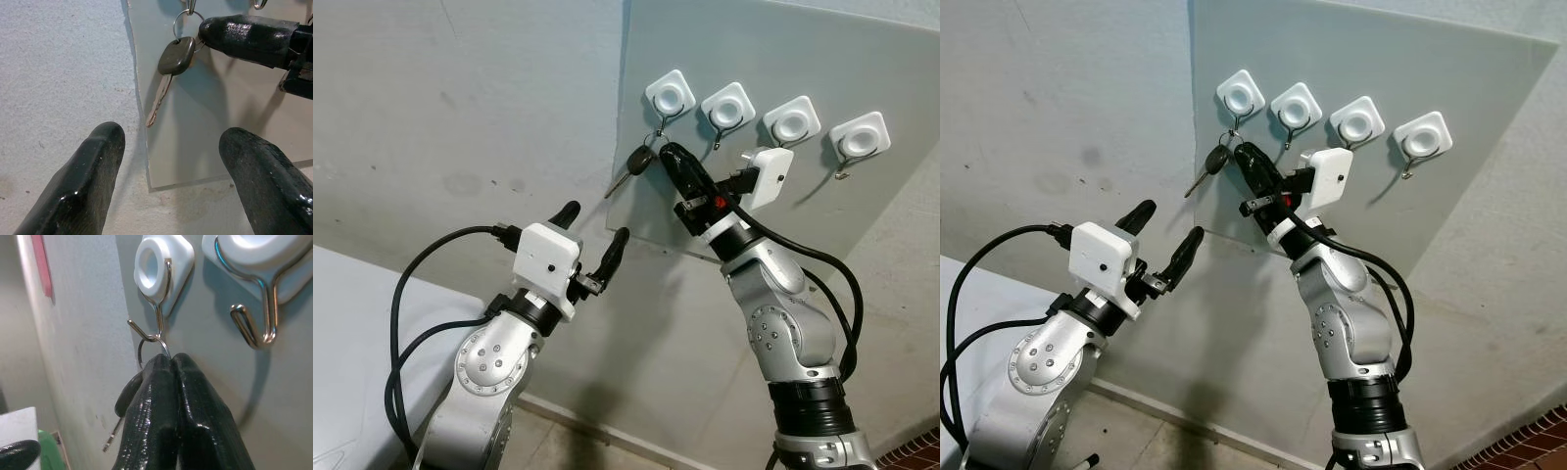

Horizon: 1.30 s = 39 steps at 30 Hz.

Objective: Hang keys on a hook

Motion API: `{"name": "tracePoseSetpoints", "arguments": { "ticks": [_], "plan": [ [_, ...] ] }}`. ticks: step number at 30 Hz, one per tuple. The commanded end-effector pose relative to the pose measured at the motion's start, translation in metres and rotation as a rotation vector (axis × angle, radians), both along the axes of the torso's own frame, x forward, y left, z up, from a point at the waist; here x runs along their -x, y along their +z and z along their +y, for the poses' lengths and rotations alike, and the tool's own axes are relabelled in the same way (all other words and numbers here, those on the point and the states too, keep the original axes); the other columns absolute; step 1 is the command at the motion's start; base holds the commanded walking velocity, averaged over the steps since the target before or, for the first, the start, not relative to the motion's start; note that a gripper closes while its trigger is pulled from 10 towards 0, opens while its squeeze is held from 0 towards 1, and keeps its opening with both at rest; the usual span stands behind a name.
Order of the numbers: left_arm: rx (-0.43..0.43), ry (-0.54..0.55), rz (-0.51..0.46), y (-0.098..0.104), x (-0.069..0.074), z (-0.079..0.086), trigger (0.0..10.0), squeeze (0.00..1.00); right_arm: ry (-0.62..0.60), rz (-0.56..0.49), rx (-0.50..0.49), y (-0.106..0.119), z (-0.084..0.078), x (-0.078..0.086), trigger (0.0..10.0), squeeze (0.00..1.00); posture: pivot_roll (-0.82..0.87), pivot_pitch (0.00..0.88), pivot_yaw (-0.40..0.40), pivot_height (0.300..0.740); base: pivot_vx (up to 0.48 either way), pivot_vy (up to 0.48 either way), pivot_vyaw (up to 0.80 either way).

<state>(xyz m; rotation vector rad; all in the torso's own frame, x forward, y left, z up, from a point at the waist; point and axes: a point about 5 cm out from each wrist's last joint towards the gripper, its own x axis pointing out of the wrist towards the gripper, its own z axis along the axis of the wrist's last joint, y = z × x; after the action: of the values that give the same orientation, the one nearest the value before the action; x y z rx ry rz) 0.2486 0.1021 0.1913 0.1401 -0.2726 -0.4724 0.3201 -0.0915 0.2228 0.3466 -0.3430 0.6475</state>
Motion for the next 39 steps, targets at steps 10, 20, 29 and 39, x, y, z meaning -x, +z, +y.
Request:
{"name": "tracePoseSetpoints", "arguments": {
  "ticks": [10, 20, 29, 39],
  "plan": [
    [0.023, 0.026, -0.015, 0.006, 0.001, 0.003, 10.0, 0.0, 0.061, -0.077, -0.001, -0.001, -0.002, 0.01, 10.0, 1.0, 0.0, 0.0, -0.077, 0.74, 0.0, 0.0, 0.0],
    [0.031, 0.077, 0.012, -0.003, -0.001, 0.011, 10.0, 0.0, 0.005, -0.027, 0.042, -0.025, -0.008, 0.01, 10.0, 1.0, 0.0, 0.0, -0.074, 0.74, 0.0, 0.0, 0.0],
    [0.045, 0.149, 0.097, -0.026, -0.003, 0.023, 10.0, 0.0, -0.052, 0.057, 0.099, -0.059, -0.014, 0.012, 10.0, 1.0, 0.0, 0.0, -0.071, 0.74, 0.0, 0.0, 0.0],
    [0.104, 0.375, 0.146, -0.051, -0.009, 0.047, 10.0, 0.0, -0.179, 0.154, 0.201, -0.098, -0.025, 0.014, 10.0, 0.0, 0.0, 0.0, -0.074, 0.74, 0.0, 0.0, 0.0]
  ]
}}
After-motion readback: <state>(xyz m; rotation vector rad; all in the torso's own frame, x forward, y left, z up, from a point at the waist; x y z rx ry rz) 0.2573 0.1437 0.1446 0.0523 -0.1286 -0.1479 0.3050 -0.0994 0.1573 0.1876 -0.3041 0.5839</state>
